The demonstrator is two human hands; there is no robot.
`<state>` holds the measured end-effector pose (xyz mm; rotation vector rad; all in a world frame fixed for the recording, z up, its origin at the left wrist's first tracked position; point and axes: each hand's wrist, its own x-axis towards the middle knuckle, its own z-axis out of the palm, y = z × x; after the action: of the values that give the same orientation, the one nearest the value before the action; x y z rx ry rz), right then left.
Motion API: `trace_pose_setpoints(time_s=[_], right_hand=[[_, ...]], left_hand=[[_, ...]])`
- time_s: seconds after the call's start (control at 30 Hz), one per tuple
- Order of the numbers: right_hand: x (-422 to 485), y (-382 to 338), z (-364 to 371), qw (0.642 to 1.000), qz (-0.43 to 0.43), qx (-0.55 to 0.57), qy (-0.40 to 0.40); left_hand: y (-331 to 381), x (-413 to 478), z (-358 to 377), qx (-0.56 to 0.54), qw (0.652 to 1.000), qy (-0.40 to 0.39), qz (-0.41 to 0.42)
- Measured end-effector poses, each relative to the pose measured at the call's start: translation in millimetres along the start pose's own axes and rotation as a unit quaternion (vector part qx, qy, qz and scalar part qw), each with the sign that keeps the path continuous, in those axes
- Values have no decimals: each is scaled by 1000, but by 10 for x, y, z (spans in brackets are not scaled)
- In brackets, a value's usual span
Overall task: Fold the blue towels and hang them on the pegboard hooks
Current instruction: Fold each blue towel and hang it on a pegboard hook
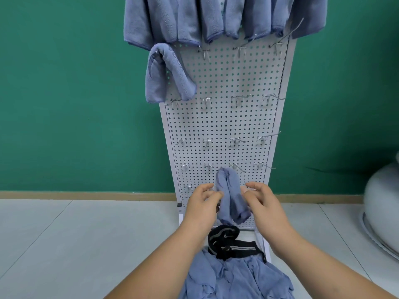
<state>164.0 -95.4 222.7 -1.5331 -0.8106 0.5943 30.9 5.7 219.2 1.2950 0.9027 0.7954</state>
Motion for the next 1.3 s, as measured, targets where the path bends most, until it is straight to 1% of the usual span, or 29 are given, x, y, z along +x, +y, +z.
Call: trace_pose_setpoints(time_s=[0.1,0.2,0.27,0.33,0.4,0.5,0.57,0.7,0.9,1.0,1.1,1.2,1.3], right_hand=[[-13,-16,22,1000,1,-6,-25],[-75,-79,87,998,-32,-44,-37],[-123,-116,142,997,-54,-58,-24],[-155,-171,186,997,-68,-48,-10],[-196,-323,223,996,-77,-38,2],[-195,-597,231,992,-111,-54,16],[-139,-803,216,986,-140,-82,36],[52,-1304,188,972,-187,-126,59],[349,-2055,255,949,-268,-134,100],[510,-2379,308,929,-315,-147,128],[655,-2649,367,914,-339,-173,144],[832,-2778,421,908,-336,-198,156],[997,-2767,448,903,-313,-242,168]], left_hand=[[36,-19,-13,12,1000,-16,13],[79,-85,1,36,998,-29,39],[123,-164,38,51,997,-28,59],[186,-235,70,71,993,-14,95],[281,-299,84,88,987,-2,133],[468,-330,67,125,975,10,185],[674,-333,68,155,964,30,212],[1179,-265,62,170,946,73,266],[1911,-152,-64,175,911,140,345],[2263,-89,-147,173,886,187,389],[2550,51,-210,183,873,212,400],[2722,222,-260,220,867,229,384],[2779,348,-267,269,873,208,350]])
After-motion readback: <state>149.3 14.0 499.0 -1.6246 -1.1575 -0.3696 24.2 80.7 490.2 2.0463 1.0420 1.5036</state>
